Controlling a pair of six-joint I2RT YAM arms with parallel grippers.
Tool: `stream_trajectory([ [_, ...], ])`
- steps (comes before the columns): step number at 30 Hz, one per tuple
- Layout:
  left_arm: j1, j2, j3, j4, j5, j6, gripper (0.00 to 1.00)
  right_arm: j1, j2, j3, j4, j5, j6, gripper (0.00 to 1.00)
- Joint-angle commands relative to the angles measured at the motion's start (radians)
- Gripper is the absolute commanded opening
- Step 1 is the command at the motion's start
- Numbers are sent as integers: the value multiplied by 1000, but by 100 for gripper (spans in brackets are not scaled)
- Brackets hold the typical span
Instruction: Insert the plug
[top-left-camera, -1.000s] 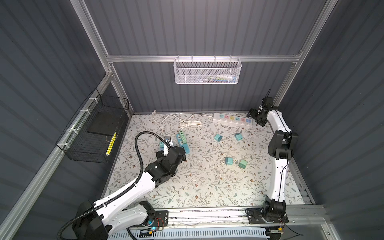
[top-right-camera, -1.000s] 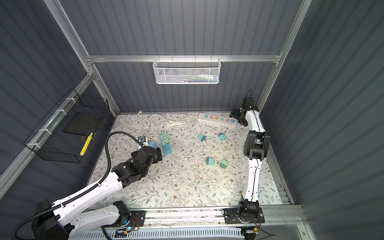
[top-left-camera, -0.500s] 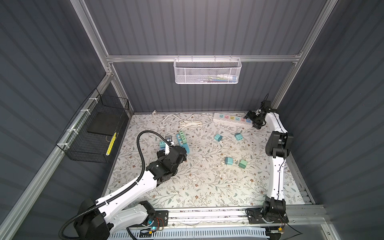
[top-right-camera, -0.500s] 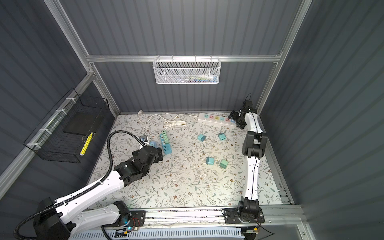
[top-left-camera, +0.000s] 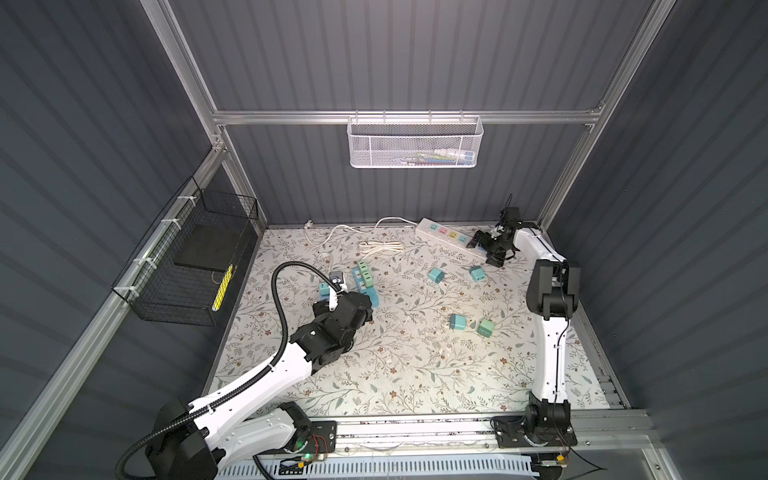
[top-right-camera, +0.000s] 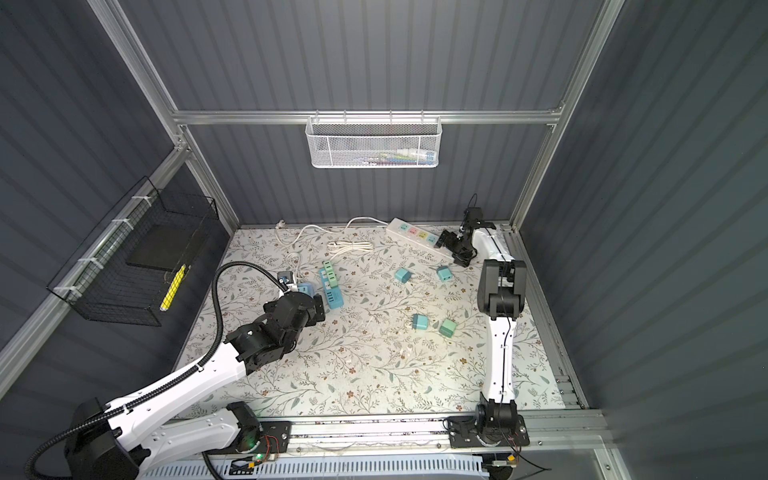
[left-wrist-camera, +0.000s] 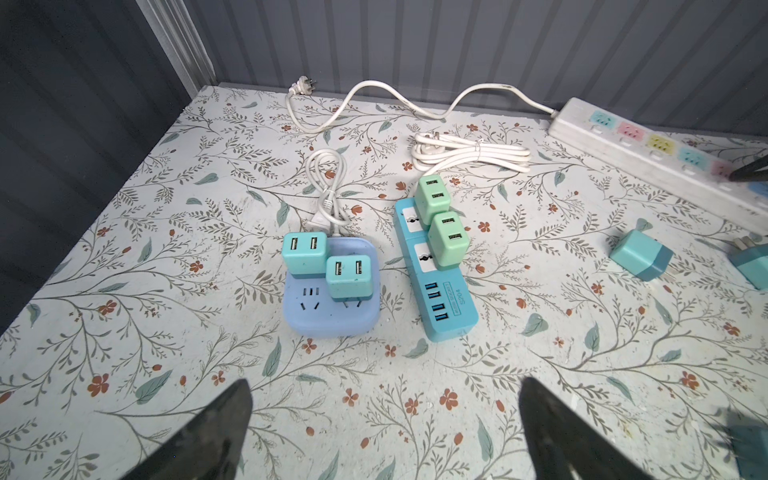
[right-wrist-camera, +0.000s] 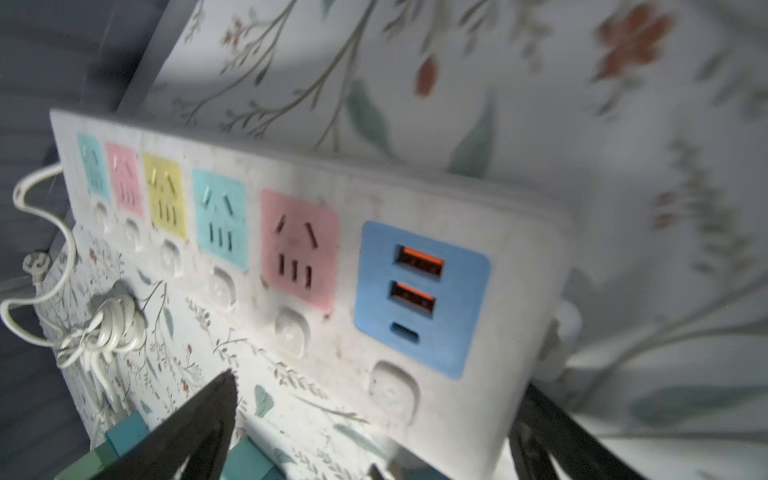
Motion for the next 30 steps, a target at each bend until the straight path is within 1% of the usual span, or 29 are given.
stream_trajectory([
  [1, 9, -33, -20, -9, 1, -12, 100, 39, -47, -13, 29, -102, -23, 99],
  [3, 9, -45, -24, -17, 1, -13, 100, 48, -75, -35, 36, -131, -19, 99],
  [5, 9, -56, -28, -25, -2, -15, 100, 48, -113, -55, 31, -133, -33, 99],
  [7, 9, -65, -34, -26, -2, -18, 100, 56, -133, -41, -17, -76, -86, 99],
  [10, 9, -69, -39, -25, 2, -18, 100, 75, -128, 15, -104, 69, -207, 99],
  [11, 10, -64, -37, -24, 4, -18, 100, 81, -111, 46, -141, 146, -242, 99],
  [12, 10, -60, -34, -24, 5, -19, 100, 86, -87, 94, -181, 185, -273, 99],
  [15, 9, -38, -15, -27, 11, -16, 100, 88, 31, 280, -313, 260, -344, 99],
  [17, 10, -25, 1, -30, 20, -13, 100, 85, 109, 405, -372, 277, -373, 99],
  [19, 9, -13, 16, -35, 25, -12, 100, 81, 143, 456, -366, 241, -384, 99],
  [21, 9, -2, 30, -47, 27, -12, 100, 76, 152, 451, -319, 194, -375, 99],
  [24, 9, 4, 49, -67, 28, -18, 100, 65, 166, 440, -262, 94, -340, 99],
  [25, 9, 4, 51, -72, 27, -18, 100, 63, 174, 443, -250, 30, -325, 99],
  [27, 9, 0, 53, -76, 25, -21, 100, 62, 200, 471, -248, -51, -301, 99],
  [28, 9, -3, 51, -78, 24, -23, 100, 65, 208, 478, -249, -75, -292, 99],
  [30, 9, -7, 49, -78, 21, -25, 100, 78, 213, 472, -255, -76, -299, 99],
])
